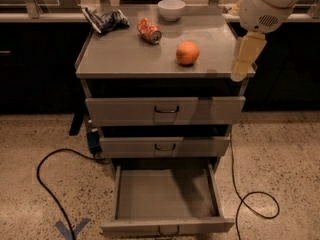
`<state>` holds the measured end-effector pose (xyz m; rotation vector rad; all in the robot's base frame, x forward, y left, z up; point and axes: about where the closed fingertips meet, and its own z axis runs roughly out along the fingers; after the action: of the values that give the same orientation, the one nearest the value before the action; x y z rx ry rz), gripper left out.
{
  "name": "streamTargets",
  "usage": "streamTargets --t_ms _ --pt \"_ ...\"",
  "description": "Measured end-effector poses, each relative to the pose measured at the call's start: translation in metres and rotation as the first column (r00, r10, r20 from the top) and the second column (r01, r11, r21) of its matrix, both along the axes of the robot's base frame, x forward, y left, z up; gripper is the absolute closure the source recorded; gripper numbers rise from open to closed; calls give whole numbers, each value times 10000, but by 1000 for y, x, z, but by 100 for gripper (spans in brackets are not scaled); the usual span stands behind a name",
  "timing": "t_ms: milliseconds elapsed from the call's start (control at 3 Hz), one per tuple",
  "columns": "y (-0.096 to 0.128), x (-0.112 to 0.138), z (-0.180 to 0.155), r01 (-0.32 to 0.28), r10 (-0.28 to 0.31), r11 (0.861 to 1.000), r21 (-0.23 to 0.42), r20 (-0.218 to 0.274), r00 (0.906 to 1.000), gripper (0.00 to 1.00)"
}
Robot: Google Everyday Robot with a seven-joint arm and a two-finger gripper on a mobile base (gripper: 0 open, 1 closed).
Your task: Place orange into bottom drawer
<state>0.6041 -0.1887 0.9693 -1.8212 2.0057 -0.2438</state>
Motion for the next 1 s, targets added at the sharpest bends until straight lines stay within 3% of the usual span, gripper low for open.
streamTargets --t_ms 333,667,1000 --pt "-3 33 -2 67 -74 9996 288 251 9997 0" --pt "0 57 -9 -45 33 9971 761 160 9999 0" --pt "19 78 -20 -525 540 9931 1052 -109 9985 0"
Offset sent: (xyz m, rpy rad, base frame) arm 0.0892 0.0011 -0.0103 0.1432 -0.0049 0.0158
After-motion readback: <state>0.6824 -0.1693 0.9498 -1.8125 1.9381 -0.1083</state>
